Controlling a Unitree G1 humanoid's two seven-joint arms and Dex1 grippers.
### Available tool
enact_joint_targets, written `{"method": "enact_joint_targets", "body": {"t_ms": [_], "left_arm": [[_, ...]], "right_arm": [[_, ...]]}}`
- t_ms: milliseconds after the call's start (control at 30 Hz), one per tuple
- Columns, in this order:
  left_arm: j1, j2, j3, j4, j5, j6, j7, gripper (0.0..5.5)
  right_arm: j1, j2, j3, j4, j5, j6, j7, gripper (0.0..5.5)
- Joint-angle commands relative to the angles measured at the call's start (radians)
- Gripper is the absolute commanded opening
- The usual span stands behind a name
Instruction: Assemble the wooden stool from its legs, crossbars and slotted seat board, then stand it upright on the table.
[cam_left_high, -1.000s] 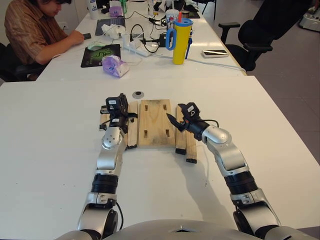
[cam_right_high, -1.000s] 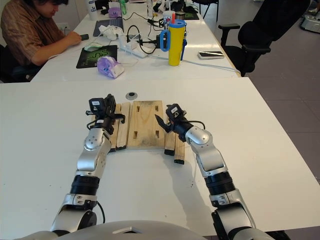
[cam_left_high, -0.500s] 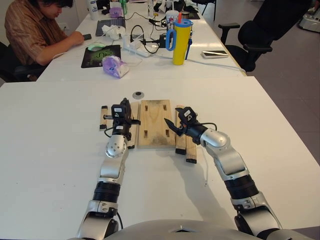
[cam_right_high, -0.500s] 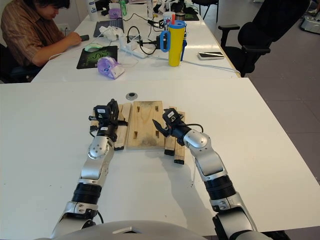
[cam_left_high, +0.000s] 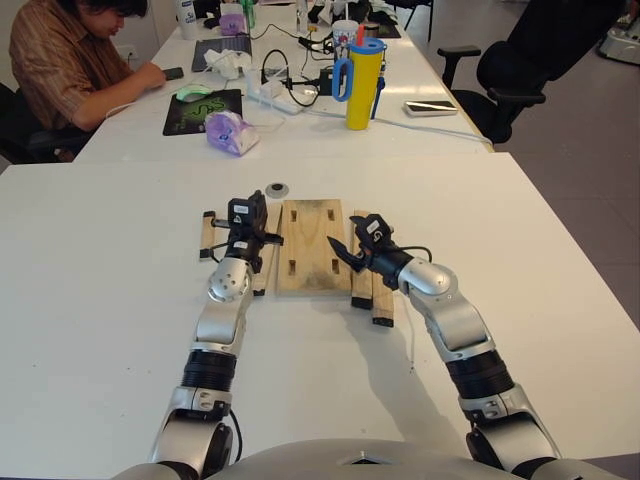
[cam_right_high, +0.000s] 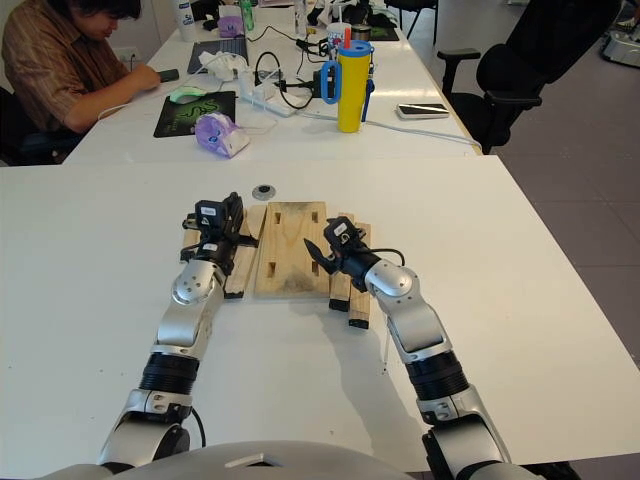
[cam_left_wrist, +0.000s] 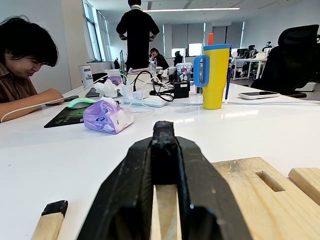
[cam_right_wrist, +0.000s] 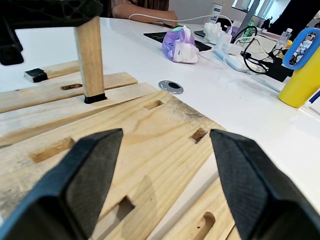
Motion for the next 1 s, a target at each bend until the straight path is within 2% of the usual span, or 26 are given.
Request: {"method": "enact_joint_targets", "body": {"t_ms": [33,200,233,400,600,833,1000], "left_arm": [[0.075,0.013,-0.004,0.106,0.008,0.127,-0.017,0.47],[0.061,0.010,0.011,0.100,0.006,0.089,0.001,0.47],[0.058,0.007,0.020,0.084,0.000,0.071,0.005,0.83],[0.038,0.000,0.054,0.005,-0.040,-0.014,-0.009,1.51],[-0.019,-0.002,0.052,-0.074,-0.031,0.005,0.009,2.40],[-0.087,0.011,0.088,-0.174,-0.053,0.050,0.017,2.40],[-0.230,0.048,0.134,-0.194,-0.125,0.089,-0.028,2.40]], "right_arm": [[-0.003,0.005,0.000,0.006,-0.005,-0.007,-0.006,3.22],[-0.006,0.007,-0.005,0.014,-0.007,-0.011,-0.010,3.22],[-0.005,0.008,-0.005,0.019,-0.009,-0.014,-0.013,3.22],[0.008,0.019,0.000,0.022,-0.004,-0.017,-0.017,3.22],[0.000,0.027,-0.001,0.032,-0.001,-0.017,-0.018,3.22],[0.002,0.036,0.001,0.036,-0.004,-0.021,-0.021,3.22],[-0.006,0.040,-0.002,0.046,-0.006,-0.026,-0.023,3.22]]}}
